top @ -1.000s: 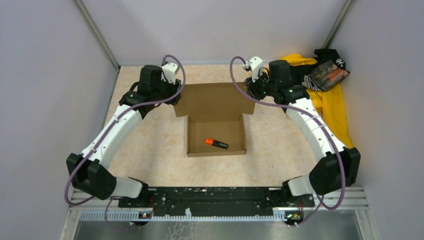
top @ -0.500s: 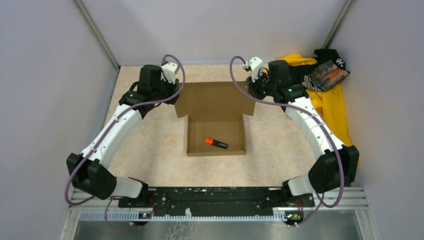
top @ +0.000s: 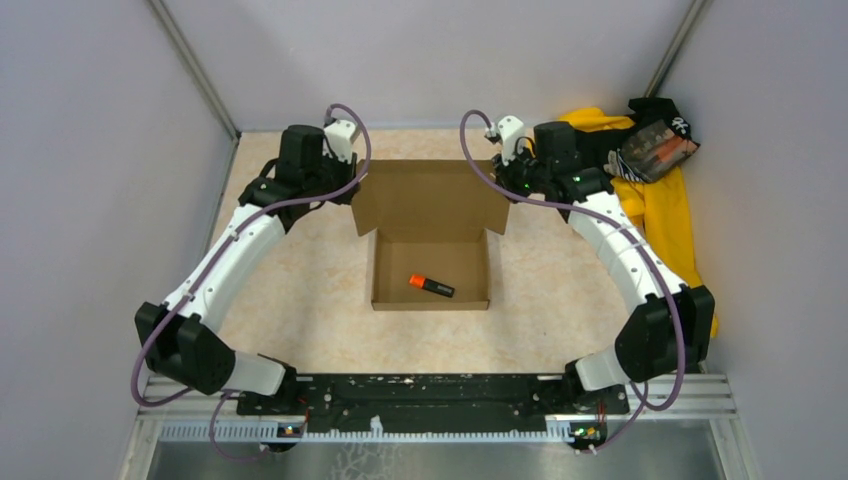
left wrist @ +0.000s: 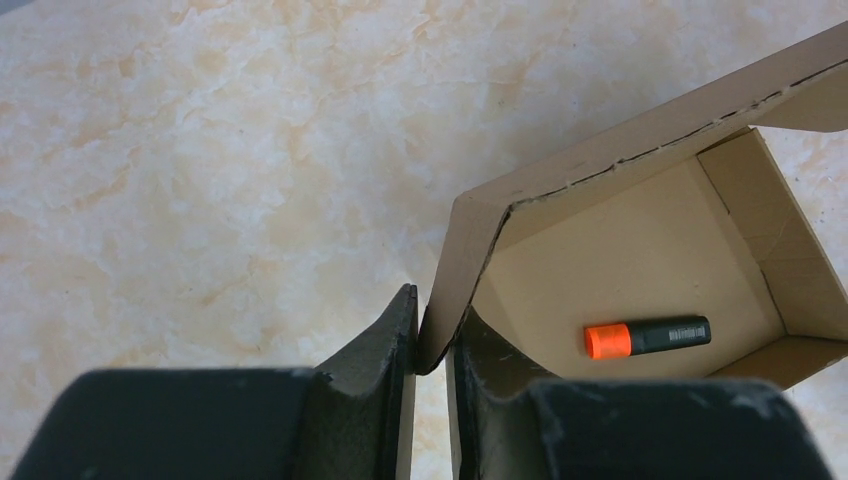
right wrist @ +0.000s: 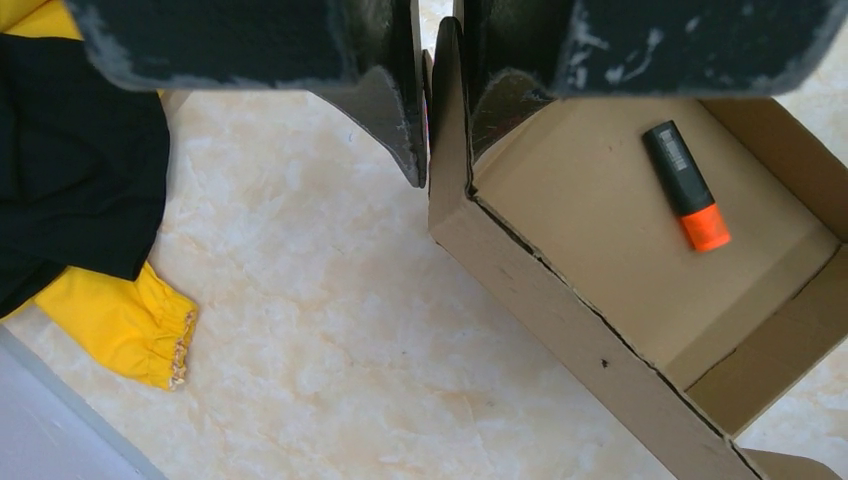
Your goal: Fold the paper box
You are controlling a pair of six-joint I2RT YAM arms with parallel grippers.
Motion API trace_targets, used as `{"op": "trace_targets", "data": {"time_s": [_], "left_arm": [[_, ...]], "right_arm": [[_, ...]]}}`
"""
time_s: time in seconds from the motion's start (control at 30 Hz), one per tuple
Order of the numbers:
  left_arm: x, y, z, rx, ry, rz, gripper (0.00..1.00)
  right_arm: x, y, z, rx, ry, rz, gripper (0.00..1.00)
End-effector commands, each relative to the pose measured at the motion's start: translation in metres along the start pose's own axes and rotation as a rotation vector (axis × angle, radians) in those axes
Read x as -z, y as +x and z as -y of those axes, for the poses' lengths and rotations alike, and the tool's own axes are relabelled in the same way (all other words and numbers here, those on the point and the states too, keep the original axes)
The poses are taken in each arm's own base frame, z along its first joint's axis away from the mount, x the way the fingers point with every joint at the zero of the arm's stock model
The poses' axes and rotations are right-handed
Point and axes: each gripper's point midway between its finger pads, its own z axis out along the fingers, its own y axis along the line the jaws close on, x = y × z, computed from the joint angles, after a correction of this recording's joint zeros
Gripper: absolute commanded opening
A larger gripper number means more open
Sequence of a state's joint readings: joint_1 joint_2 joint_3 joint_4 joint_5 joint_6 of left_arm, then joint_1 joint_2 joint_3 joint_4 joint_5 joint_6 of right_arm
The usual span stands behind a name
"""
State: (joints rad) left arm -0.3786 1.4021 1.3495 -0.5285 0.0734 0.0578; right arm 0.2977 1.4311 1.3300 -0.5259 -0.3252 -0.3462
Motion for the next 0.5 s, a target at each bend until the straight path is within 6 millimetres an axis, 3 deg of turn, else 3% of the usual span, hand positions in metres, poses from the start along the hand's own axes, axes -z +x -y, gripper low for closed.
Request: {"op": "trace_targets", "data": {"time_s": [0.0, 0.47], "left_arm": [[0.002, -0.016, 0.005, 0.024, 0.031, 0.035, 0.20], [-0.008, -0.013, 0.018, 0.075, 0.022, 0.027, 0.13]], "right_arm": [[0.009, -0.030, 0.002, -0.008, 0.000, 0.077, 0.11], [0.010, -0.037, -0.008, -0.032, 0.023, 0.087, 0.07]]}}
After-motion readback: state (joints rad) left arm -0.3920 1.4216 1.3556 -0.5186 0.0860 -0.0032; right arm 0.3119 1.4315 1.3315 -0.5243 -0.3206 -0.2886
